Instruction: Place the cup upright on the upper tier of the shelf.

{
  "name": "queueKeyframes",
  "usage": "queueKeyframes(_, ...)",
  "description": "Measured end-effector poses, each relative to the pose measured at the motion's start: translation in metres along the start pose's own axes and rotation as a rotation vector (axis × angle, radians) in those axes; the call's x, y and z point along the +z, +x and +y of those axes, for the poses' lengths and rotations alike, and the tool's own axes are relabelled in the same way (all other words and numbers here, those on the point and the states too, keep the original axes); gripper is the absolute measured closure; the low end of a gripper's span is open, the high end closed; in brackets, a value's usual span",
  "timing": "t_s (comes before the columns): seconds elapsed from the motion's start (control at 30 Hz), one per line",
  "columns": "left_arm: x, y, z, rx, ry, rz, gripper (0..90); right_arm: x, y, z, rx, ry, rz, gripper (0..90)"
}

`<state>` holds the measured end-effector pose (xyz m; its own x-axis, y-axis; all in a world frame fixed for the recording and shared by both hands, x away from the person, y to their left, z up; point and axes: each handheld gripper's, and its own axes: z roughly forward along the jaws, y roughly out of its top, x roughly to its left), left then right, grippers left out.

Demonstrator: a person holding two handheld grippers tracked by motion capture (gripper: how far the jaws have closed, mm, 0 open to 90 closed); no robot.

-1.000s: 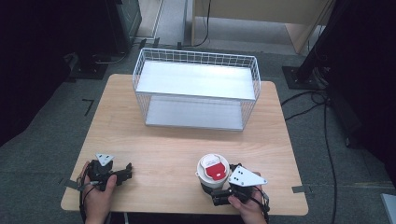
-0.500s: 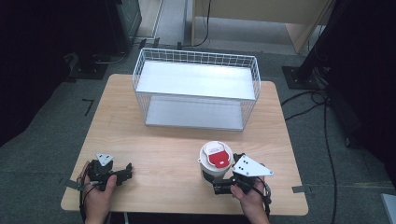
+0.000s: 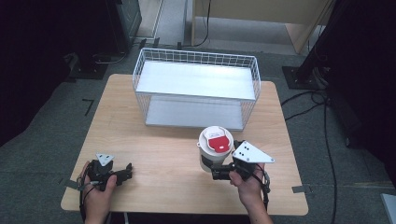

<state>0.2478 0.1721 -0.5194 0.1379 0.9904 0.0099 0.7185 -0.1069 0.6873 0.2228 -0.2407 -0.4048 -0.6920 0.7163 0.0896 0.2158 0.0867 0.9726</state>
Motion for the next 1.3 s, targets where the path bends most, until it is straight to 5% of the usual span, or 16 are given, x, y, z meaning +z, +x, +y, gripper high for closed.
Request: queueKeyframes(1.3, 0.0, 0.0, 0.0, 0.005, 0.003, -0.003, 0.0, 0.042, -0.032, 0.077, -0.015, -0.059, -0.074, 8.0)
